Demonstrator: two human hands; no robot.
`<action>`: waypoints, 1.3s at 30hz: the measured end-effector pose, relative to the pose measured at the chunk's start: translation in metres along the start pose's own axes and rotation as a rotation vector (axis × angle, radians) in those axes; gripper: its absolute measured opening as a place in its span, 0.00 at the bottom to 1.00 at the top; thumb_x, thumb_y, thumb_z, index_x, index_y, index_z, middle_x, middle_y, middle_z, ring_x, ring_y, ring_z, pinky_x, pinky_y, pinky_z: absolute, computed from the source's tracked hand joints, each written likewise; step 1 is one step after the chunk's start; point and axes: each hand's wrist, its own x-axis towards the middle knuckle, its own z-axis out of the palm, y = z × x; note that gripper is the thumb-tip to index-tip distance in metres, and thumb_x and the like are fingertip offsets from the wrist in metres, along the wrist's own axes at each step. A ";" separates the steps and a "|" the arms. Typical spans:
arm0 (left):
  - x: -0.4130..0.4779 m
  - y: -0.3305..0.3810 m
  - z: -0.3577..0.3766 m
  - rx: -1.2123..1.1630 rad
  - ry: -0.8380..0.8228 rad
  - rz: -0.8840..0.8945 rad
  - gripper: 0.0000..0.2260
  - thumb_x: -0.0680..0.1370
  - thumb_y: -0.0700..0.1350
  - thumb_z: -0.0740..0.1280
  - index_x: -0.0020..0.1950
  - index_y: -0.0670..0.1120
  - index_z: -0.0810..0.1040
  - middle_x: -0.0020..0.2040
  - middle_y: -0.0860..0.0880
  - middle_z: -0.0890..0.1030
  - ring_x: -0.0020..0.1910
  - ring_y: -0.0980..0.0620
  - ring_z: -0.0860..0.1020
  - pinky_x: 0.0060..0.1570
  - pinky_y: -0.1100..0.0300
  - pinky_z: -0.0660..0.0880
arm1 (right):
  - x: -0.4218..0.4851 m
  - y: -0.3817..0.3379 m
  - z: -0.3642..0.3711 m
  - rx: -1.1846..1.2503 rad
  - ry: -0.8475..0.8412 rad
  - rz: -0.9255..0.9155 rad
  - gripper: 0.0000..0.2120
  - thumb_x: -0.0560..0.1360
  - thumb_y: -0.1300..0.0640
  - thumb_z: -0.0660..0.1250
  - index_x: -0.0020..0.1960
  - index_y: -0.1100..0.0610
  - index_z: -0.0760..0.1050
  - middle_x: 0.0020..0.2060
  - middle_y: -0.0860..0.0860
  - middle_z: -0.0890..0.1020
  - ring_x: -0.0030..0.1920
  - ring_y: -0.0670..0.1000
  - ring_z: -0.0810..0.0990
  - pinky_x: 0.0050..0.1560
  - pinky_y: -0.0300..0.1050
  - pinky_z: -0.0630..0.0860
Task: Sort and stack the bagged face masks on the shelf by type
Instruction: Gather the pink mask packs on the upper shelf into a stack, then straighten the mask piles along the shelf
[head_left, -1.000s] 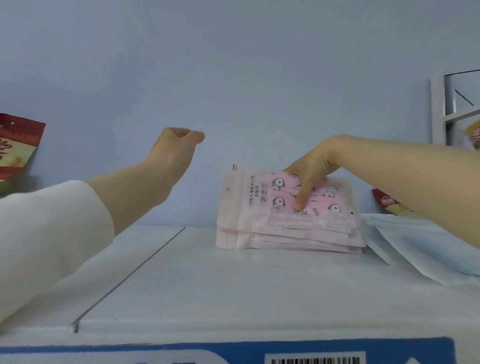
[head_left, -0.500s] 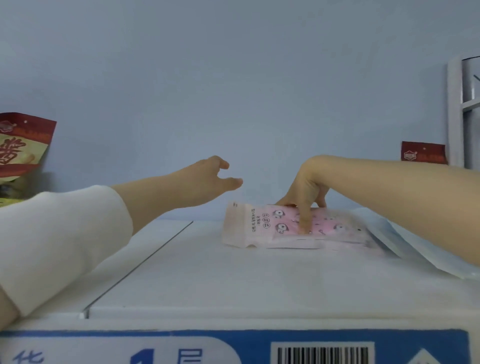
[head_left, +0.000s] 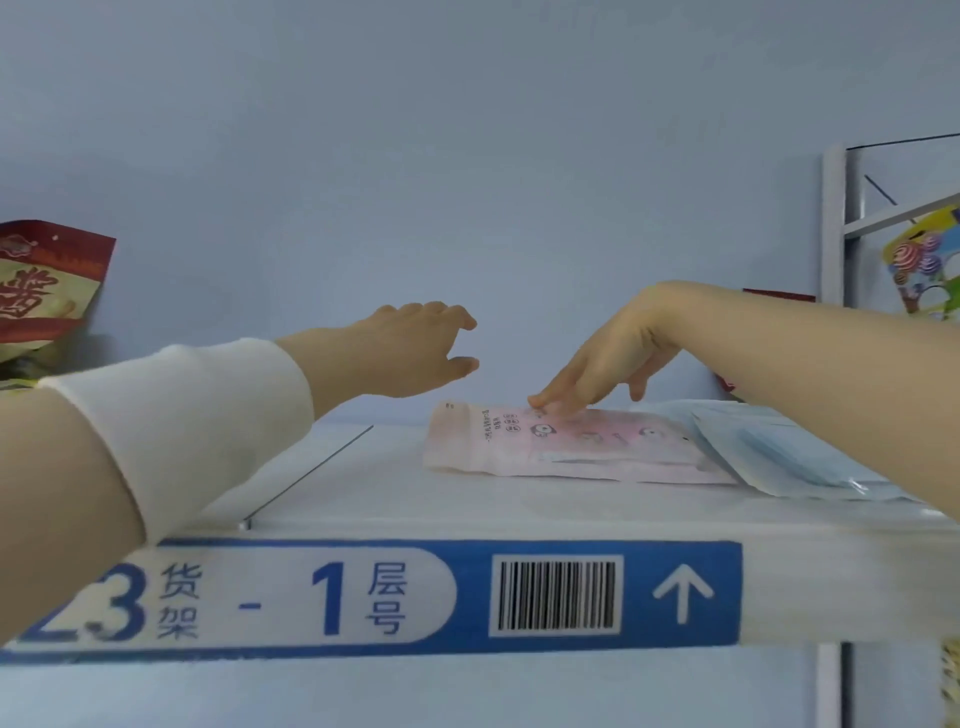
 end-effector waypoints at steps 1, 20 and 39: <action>-0.004 0.002 -0.004 -0.029 -0.036 -0.020 0.24 0.81 0.55 0.54 0.75 0.50 0.57 0.72 0.48 0.64 0.71 0.47 0.65 0.68 0.54 0.59 | -0.006 0.000 0.008 0.000 -0.010 0.005 0.27 0.78 0.43 0.57 0.74 0.40 0.52 0.76 0.43 0.53 0.76 0.51 0.53 0.72 0.62 0.55; -0.139 0.049 -0.028 -0.004 0.102 -0.128 0.23 0.82 0.55 0.51 0.75 0.46 0.59 0.73 0.44 0.65 0.71 0.43 0.64 0.67 0.49 0.60 | -0.097 -0.036 0.117 0.079 0.789 -0.051 0.27 0.81 0.42 0.47 0.76 0.52 0.53 0.75 0.49 0.58 0.75 0.52 0.56 0.74 0.48 0.53; -0.376 0.004 0.036 0.040 -0.059 -0.280 0.22 0.81 0.53 0.56 0.74 0.48 0.62 0.72 0.47 0.67 0.71 0.46 0.66 0.69 0.53 0.59 | -0.129 -0.162 0.349 -0.144 0.733 -0.229 0.27 0.81 0.45 0.47 0.76 0.55 0.48 0.76 0.54 0.54 0.76 0.56 0.48 0.74 0.56 0.50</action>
